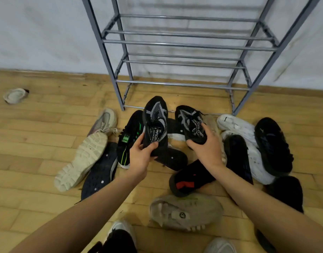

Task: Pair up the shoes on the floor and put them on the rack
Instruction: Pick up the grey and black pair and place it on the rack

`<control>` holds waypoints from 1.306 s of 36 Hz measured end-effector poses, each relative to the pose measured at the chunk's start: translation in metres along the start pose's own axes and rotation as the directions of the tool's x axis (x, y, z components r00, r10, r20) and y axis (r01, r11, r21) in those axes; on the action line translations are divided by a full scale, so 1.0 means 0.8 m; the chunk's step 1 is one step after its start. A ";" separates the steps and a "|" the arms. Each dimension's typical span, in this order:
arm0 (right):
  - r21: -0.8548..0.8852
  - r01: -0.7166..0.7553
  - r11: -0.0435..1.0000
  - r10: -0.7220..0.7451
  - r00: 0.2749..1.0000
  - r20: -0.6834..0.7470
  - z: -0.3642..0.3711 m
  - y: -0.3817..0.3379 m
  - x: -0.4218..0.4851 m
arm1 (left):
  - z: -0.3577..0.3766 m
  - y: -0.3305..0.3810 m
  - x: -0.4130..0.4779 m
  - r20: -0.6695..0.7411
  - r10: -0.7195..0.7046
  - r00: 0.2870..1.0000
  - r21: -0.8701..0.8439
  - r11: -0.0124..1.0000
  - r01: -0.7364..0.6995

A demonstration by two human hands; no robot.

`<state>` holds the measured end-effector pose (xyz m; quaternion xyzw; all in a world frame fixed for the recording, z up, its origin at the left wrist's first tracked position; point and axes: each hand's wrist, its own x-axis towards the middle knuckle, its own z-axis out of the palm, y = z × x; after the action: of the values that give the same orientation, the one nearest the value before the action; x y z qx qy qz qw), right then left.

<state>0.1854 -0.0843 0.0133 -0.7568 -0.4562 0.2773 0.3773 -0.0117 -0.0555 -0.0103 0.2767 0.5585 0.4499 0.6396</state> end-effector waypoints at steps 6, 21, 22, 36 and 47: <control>0.104 0.058 0.993 -0.055 0.998 -0.027 0.021 -0.030 0.015 | 0.005 0.038 0.033 0.007 -0.034 0.999 -0.014 0.999 0.034; 0.063 0.140 0.988 -0.139 0.990 -0.018 0.090 -0.038 0.171 | 0.016 0.083 0.203 0.072 -0.039 0.997 0.130 0.991 0.030; 0.080 0.141 0.987 -0.140 0.990 -0.025 0.100 -0.034 0.176 | 0.017 0.080 0.212 0.078 -0.045 0.996 0.138 0.990 0.034; 0.322 0.111 0.940 -0.075 0.990 -0.122 0.215 0.006 0.260 | 0.010 0.067 0.330 0.001 0.029 1.000 0.193 0.981 -0.029; 0.305 0.068 0.950 -0.036 0.993 -0.111 0.277 -0.006 0.300 | 0.007 0.076 0.372 -0.008 0.110 0.994 0.290 0.951 -0.103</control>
<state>0.1172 0.2038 -0.1249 -0.6899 -0.4067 0.2950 0.5212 -0.0310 0.2353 -0.0954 0.3915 0.6101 0.4007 0.5603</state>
